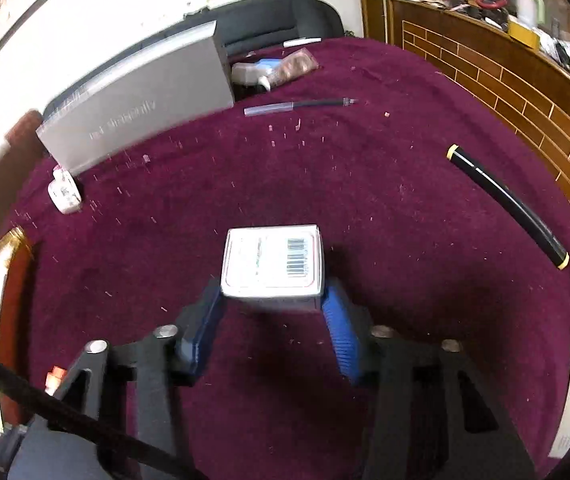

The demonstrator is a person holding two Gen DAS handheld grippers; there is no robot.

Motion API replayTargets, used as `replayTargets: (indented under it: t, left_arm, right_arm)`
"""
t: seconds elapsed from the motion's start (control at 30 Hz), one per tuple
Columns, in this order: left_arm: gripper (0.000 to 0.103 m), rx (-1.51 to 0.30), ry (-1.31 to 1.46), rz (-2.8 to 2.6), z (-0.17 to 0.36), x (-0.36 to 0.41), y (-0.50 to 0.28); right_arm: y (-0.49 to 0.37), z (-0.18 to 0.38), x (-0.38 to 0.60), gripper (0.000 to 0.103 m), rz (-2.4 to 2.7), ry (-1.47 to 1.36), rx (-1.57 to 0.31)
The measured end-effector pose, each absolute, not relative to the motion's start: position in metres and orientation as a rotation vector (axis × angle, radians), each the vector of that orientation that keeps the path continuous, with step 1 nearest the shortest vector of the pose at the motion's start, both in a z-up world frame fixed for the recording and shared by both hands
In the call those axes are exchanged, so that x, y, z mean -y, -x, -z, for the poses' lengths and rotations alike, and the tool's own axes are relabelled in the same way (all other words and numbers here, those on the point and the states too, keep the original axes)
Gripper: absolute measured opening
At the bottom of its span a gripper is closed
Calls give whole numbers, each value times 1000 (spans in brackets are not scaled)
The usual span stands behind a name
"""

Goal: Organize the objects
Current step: 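Grasp the white barcode box with the right gripper while the left gripper holds the bottle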

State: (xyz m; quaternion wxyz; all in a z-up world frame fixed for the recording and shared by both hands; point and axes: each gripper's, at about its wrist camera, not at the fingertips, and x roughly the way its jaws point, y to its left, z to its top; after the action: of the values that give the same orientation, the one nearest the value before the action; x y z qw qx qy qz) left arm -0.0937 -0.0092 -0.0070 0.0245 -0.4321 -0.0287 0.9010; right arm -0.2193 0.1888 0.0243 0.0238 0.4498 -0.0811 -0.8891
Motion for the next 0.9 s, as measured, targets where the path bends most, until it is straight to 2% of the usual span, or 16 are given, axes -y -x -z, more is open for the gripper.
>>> replayTargets:
  t: [0.3, 0.47, 0.9]
  left_arm:
    - [22, 108, 1328, -2786, 6, 11, 93]
    - [22, 95, 1288, -2822, 1, 10, 89]
    - [22, 9, 1191, -2938, -9, 11, 82]
  right_arm:
    - [194, -42, -198, 45, 2733, -1192, 321]
    - [182, -52, -172, 45, 2692, -1097, 261]
    - [170, -53, -128, 45, 2590, -1055, 151]
